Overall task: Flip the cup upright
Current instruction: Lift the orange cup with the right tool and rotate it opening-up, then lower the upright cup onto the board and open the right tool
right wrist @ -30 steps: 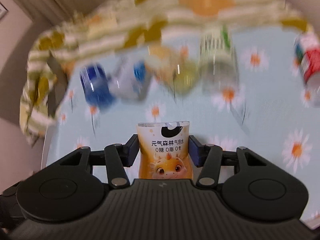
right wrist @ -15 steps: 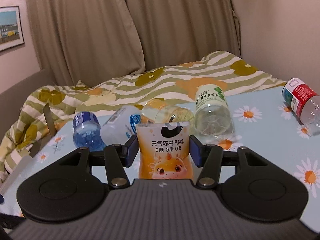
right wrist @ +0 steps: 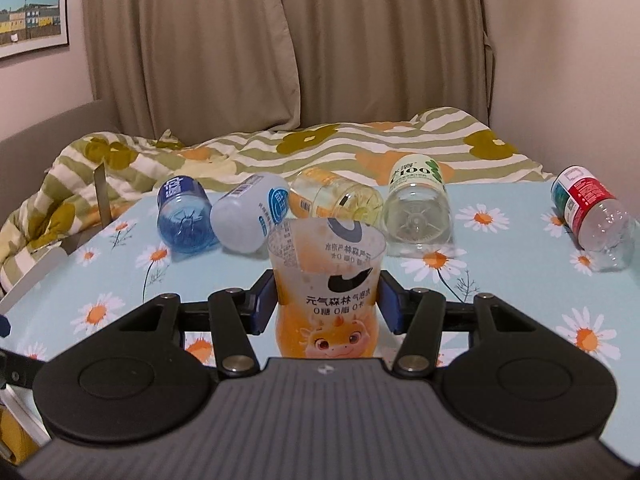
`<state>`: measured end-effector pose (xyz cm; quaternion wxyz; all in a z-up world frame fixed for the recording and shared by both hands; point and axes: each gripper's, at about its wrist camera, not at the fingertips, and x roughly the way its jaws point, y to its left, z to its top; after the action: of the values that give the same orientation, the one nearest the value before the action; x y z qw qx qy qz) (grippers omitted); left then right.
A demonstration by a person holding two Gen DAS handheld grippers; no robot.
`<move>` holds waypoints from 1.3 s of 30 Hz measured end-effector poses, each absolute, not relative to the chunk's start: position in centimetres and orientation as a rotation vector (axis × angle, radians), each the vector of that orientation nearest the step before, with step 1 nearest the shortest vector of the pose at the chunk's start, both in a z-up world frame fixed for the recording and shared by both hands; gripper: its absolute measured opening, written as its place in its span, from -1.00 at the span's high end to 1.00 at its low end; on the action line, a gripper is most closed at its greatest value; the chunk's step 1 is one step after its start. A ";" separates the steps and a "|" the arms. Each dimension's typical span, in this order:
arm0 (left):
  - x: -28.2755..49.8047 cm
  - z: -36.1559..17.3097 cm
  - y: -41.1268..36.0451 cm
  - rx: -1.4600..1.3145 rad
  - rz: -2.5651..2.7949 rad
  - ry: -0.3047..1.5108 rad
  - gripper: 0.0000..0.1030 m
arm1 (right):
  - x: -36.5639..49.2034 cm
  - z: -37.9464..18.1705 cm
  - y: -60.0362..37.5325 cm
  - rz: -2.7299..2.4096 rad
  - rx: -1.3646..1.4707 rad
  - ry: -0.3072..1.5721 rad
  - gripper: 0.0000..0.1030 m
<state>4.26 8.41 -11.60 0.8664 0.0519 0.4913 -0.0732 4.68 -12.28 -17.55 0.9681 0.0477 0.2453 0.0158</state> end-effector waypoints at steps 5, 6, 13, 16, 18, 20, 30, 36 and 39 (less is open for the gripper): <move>3.9 -11.5 8.4 0.114 -0.161 1.025 -1.00 | 4.4 -17.5 -11.7 0.036 0.066 0.523 -0.45; 3.8 -11.4 8.4 0.111 -0.164 1.025 -1.00 | 4.5 -17.4 -11.7 0.031 0.069 0.532 -0.62; 3.7 -10.3 7.9 0.100 -0.180 0.997 -1.00 | 4.1 -15.8 -12.1 0.034 0.074 0.595 -1.00; 3.4 -9.2 7.2 0.088 -0.170 0.970 -1.00 | 3.6 -14.2 -12.8 0.068 0.087 0.638 -1.00; 3.3 -8.1 6.7 0.083 -0.162 0.954 -1.00 | 3.3 -12.9 -13.4 0.081 0.099 0.674 -1.00; 2.9 -7.0 6.0 0.082 -0.156 0.926 -1.00 | 2.9 -11.3 -14.1 0.082 0.112 0.711 -1.00; 0.5 -2.2 2.3 0.095 -0.120 0.793 -1.00 | 0.0 -5.0 -18.9 0.018 0.072 0.839 -1.00; -0.5 -1.2 1.3 0.080 -0.106 0.755 -1.00 | -1.1 -4.0 -21.0 -0.018 0.060 0.864 -1.00; -1.0 -1.3 0.9 0.077 -0.105 0.757 -1.00 | -1.6 -3.8 -21.5 -0.027 0.058 0.863 -1.00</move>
<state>-0.98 0.95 -1.29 0.9271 0.0378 0.3693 -0.0514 -1.57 -21.52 -3.84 0.9078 0.0281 0.4182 -0.0133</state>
